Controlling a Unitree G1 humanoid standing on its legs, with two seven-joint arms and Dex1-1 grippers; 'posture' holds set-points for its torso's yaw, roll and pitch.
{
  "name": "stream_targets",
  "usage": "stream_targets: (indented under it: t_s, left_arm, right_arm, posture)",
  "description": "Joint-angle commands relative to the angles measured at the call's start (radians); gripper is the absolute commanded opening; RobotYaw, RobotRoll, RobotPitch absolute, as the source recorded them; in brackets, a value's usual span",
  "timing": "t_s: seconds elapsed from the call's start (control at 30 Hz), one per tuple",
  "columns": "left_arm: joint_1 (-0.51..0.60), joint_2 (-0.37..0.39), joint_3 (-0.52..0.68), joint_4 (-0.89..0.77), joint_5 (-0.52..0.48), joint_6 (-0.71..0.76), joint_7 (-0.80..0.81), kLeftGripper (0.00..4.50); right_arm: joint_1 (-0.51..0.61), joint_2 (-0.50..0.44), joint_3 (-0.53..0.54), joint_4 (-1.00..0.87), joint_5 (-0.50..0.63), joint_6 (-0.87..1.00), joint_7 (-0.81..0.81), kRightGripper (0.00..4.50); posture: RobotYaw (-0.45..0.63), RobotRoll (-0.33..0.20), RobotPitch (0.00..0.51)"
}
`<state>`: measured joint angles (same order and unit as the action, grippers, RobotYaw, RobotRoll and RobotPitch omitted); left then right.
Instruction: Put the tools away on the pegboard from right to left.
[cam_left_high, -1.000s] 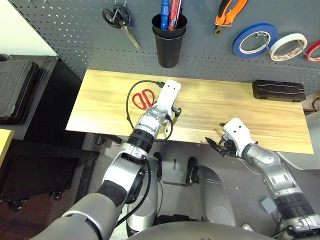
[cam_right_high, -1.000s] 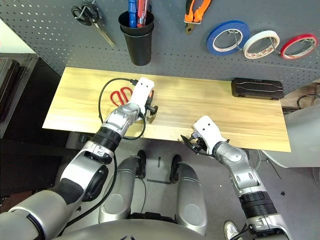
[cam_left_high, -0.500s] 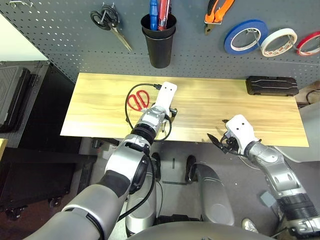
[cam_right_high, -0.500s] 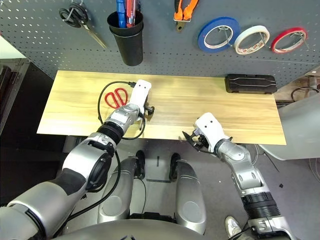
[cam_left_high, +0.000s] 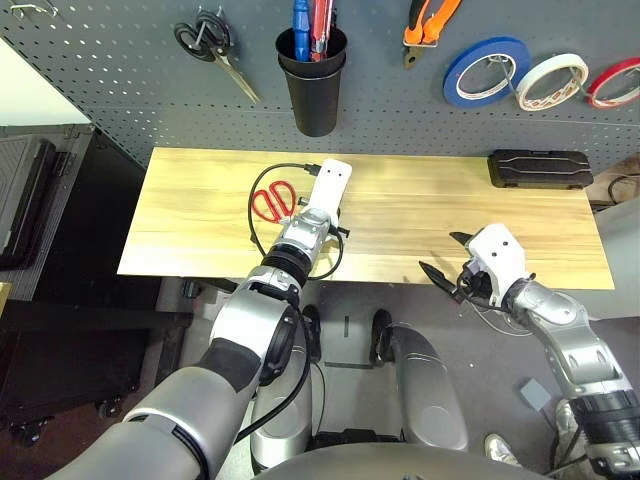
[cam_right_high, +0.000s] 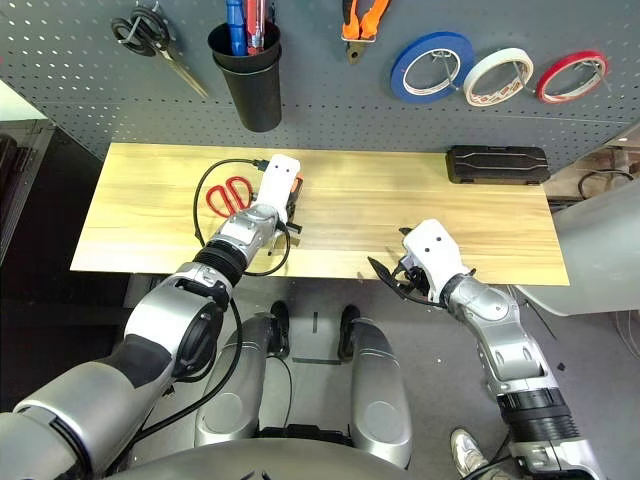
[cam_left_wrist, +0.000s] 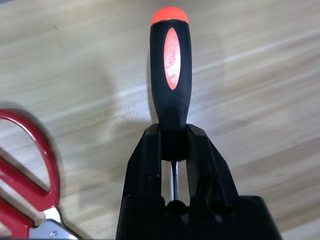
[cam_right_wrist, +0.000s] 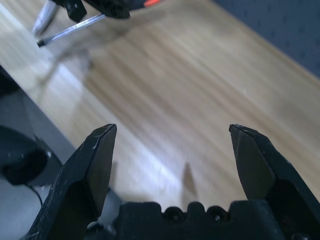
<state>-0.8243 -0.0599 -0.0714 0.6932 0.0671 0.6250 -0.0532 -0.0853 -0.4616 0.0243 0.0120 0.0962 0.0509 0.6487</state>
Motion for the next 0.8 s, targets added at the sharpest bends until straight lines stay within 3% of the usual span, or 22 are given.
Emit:
stream_targets:
  t_s: [0.03, 0.2, 0.43, 0.6, 0.8]
  left_arm:
    - [0.093, -0.001, -0.019, -0.255, -0.010, 0.199, -0.013, 0.54]
    - [0.203, -0.032, 0.036, -0.577, -0.046, 0.427, 0.017, 0.54]
    - [0.290, -0.070, 0.159, -0.806, -0.079, 0.555, 0.076, 0.54]
    - [0.322, -0.078, 0.228, -0.964, -0.094, 0.524, 0.116, 0.54]
    - [0.367, -0.066, 0.270, -1.102, -0.140, 0.360, 0.110, 0.54]
  right_arm:
    - [-0.008, 0.011, 0.006, 0.052, 0.032, -0.063, 0.044, 4.50]
    - [-0.068, 0.017, 0.012, 0.137, 0.049, -0.089, 0.086, 4.50]
    - [-0.153, 0.022, 0.006, 0.238, 0.066, -0.129, 0.137, 4.50]
    - [-0.226, 0.027, -0.014, 0.337, 0.073, -0.193, 0.151, 4.50]
    - [-0.310, 0.036, -0.040, 0.448, 0.103, -0.280, 0.173, 4.50]
  posture:
    - [0.16, 0.000, 0.322]
    - [0.22, 0.000, 0.320]
    - [0.29, 0.000, 0.315]
    - [0.33, 0.000, 0.309]
    - [0.35, 0.000, 0.300]
